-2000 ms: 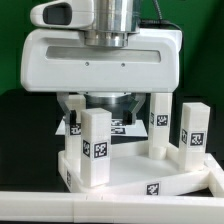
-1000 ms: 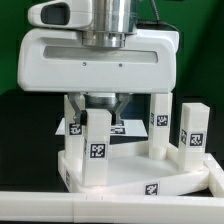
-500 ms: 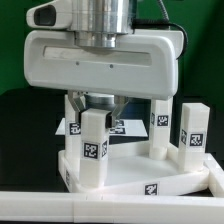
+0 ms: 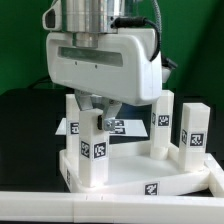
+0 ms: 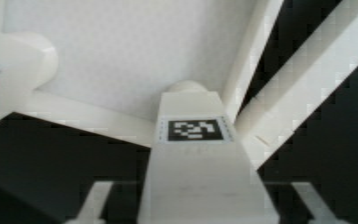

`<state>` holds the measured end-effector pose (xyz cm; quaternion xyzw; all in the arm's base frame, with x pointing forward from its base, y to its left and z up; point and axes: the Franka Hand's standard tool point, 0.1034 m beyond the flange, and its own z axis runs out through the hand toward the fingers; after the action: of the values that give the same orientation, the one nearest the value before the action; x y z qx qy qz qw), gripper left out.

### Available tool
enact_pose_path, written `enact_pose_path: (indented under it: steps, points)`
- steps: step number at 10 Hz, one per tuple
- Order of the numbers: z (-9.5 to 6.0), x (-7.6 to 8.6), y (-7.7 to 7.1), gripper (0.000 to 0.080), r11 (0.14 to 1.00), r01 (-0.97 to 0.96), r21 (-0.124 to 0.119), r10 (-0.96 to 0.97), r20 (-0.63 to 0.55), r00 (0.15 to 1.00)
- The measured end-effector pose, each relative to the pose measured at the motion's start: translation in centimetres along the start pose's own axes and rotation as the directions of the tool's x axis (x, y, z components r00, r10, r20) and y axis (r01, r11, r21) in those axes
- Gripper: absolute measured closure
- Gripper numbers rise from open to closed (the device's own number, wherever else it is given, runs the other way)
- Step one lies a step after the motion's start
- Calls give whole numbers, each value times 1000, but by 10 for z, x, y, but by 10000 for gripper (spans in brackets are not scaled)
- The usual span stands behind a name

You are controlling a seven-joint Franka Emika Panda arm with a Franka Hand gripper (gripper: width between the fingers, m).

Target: Assemble desk

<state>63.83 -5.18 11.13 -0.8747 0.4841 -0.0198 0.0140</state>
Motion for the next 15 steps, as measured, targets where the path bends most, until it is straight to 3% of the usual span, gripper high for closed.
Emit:
enact_pose_path:
  steps: [3,4,5,6,7,12,13,15]
  points:
    - [0,0,0,481,999,41,-1,-41,-2,999]
    - [0,0,0,305,997,75,-2,-75,-2,997]
    - [0,0,0,305,982,187,-5,-187,-5,982]
    - [0,0,0,184,953,302,-7,-302,-6,953]
    - [0,0,-1,160,921,389,-7,-389,-6,921]
    - [0,3,0,151,653,757,-10,-757,-9,653]
    - [0,4,0,151,545,838,-18,-838,-7,545]
    - [-2,4,0,151,412,911,-30,-911,-2,412]
